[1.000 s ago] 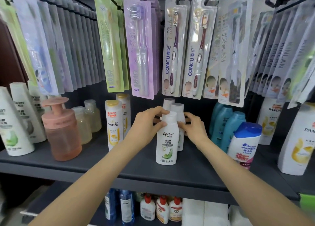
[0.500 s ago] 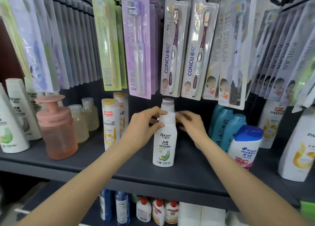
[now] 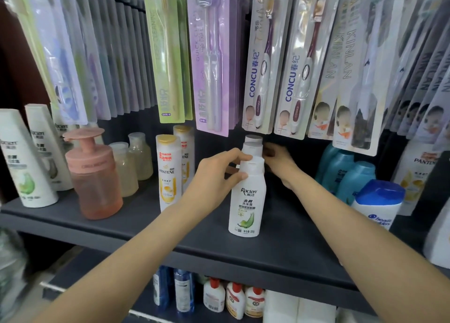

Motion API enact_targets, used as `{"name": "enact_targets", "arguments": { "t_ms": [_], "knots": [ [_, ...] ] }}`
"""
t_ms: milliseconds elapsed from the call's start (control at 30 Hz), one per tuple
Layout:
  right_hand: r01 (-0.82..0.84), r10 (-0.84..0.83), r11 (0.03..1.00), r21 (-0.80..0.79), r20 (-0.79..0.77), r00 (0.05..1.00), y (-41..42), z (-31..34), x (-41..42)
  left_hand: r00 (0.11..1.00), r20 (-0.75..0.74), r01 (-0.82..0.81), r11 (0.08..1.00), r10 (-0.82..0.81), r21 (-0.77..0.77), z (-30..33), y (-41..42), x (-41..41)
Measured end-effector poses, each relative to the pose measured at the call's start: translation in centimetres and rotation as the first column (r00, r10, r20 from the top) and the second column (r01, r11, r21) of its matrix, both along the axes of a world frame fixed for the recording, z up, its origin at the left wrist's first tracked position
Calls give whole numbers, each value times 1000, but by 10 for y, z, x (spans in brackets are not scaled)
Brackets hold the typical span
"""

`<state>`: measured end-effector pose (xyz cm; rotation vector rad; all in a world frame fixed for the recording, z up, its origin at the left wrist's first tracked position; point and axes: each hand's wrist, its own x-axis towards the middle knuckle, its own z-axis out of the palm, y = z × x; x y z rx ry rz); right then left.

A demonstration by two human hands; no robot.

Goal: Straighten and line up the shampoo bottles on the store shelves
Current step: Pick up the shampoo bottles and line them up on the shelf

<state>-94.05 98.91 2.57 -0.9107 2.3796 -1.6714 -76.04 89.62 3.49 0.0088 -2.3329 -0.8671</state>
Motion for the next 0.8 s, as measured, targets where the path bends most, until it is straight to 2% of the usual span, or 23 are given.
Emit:
{"name": "enact_targets", "arguments": {
  "t_ms": [200, 533, 633, 800],
  "knots": [
    [137, -136, 985, -103, 12, 991, 11, -7, 13, 1000, 8, 3, 1000, -3, 22, -3, 1, 0],
    [266, -273, 962, -63, -142, 952, 69, -7, 56, 999, -30, -27, 1000, 27, 4, -10, 4, 1],
    [238, -247, 968, -78, -135, 960, 88, 1, 70, 999, -29, -21, 998, 23, 56, -12, 8, 2],
    [120, -122, 973, -199, 5, 993, 112, 13, 93, 998, -64, 5, 997, -1, 72, -12, 20, 9]
  ]
}}
